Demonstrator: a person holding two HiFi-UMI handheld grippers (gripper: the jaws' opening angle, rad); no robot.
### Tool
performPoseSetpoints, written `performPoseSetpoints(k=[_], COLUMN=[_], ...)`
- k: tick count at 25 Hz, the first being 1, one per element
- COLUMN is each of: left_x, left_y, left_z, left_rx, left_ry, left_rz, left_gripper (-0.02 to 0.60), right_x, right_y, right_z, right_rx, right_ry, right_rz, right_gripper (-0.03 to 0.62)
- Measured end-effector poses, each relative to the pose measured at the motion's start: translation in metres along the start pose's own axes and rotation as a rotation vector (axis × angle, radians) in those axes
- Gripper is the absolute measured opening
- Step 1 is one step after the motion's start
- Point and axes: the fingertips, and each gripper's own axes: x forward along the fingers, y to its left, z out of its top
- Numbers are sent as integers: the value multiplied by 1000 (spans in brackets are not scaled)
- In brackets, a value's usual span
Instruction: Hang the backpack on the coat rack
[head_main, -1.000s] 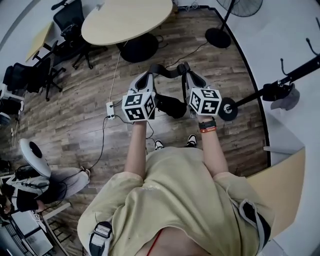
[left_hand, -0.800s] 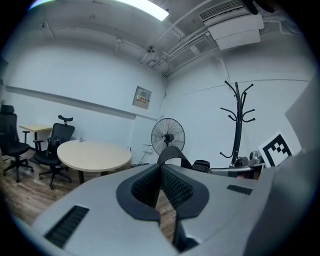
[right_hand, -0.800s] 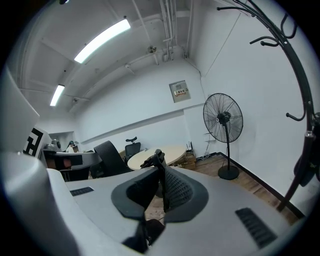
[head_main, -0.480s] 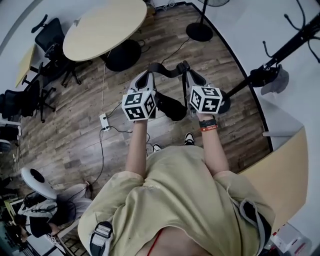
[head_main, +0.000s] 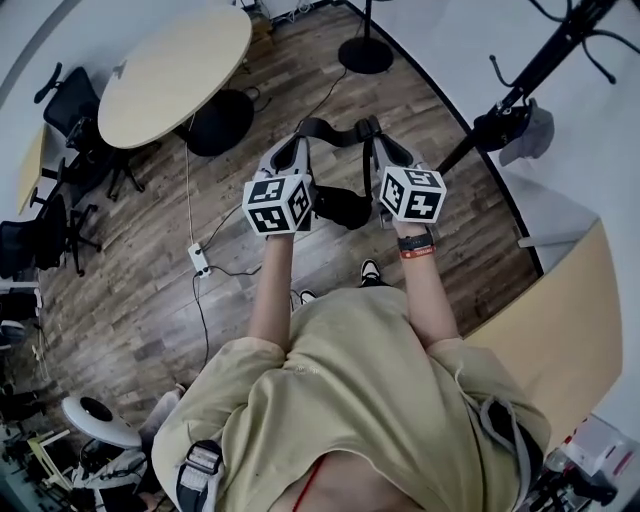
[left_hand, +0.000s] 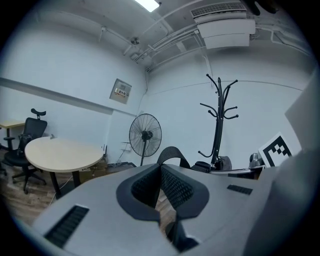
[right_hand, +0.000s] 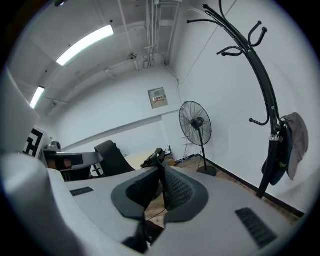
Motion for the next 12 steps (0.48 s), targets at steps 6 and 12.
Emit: performPoseSetpoints(k=[6,12], left_x=[28,61], left_y=[-40,-90], left_z=[-2,-5], left_rx=[19,38], left_ry=[15,31], left_rz=[-64,-123], left_gripper=[25,25], right_x=[-16,-33], right_y=[-41,-90], right_z=[6,15], right_rx=[21,40], right_ry=[-15,-27], right_rz=[-49,-89], right_gripper=[52,52])
